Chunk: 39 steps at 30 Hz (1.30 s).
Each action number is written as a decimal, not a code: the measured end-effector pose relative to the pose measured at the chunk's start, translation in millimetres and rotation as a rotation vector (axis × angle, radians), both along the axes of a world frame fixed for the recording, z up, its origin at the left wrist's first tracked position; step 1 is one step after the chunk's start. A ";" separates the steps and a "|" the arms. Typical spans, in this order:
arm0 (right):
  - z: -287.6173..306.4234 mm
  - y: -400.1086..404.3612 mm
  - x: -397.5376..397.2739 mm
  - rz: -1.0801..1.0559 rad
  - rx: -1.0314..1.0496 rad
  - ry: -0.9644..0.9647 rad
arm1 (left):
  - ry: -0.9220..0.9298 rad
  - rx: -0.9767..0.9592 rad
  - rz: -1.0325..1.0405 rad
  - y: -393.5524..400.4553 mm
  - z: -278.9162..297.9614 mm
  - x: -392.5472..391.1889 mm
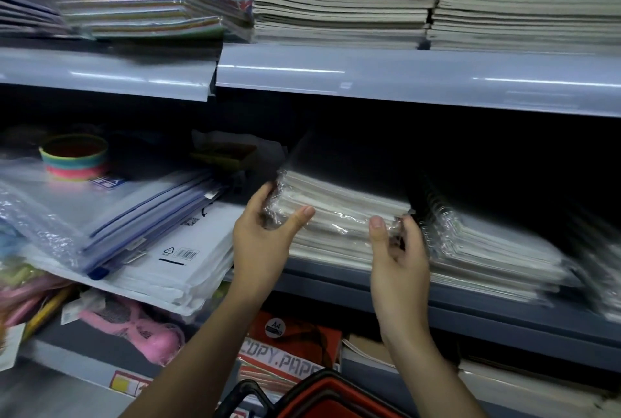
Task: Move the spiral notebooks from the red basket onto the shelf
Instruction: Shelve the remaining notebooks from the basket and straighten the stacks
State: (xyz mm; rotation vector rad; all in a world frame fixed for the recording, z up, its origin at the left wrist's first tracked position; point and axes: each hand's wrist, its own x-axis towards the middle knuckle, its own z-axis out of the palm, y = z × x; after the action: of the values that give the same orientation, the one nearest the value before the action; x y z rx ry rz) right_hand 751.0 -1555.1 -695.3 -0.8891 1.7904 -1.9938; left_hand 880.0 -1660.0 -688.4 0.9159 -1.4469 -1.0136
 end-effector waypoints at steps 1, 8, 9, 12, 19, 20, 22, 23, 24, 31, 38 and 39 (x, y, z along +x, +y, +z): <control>1.6 -1.0 1.6 0.005 0.000 0.011 | 0.013 0.007 0.001 0.1 0.0 0.2; 12.8 -9.6 -8.9 -0.015 -0.141 -0.161 | 0.075 0.054 -0.026 4.0 12.4 -2.1; 12.3 -12.2 -7.1 -0.023 -0.151 -0.144 | 0.083 0.051 -0.011 4.7 12.9 -3.2; 11.2 -16.8 -1.4 -0.046 -0.153 -0.109 | 0.062 0.037 0.012 3.4 10.5 -2.3; 3.4 -17.8 -5.3 0.003 -0.126 -0.173 | -0.032 -0.051 -0.116 -11.6 16.7 3.9; 3.8 -19.2 -6.4 0.023 -0.139 -0.204 | -0.062 -0.076 -0.131 -14.2 18.5 2.3; 3.5 -21.5 -10.0 0.045 -0.153 -0.256 | -0.084 -0.109 -0.135 -18.0 18.2 1.1; 3.0 -22.0 -10.8 0.032 -0.156 -0.273 | -0.078 -0.123 -0.128 -18.5 17.2 1.7; 1.2 -23.1 -11.7 0.016 -0.158 -0.279 | -0.069 -0.136 -0.120 -18.7 15.9 2.4; -5.8 -25.6 -11.5 0.005 -0.146 -0.174 | -0.075 -0.155 -0.057 -14.9 8.6 8.8; -10.6 -14.9 -19.0 0.188 0.007 0.037 | -0.144 -0.172 -0.144 -16.4 0.8 19.1; -10.8 -14.5 -19.8 0.170 0.013 0.060 | -0.134 -0.168 -0.139 -15.4 -1.1 18.1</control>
State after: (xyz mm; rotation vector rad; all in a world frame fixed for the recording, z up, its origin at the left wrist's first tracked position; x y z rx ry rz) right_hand 731.2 -1569.6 -706.1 -1.0698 1.6946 -1.8658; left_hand 898.1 -1675.4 -689.4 0.7818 -1.7006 -0.9293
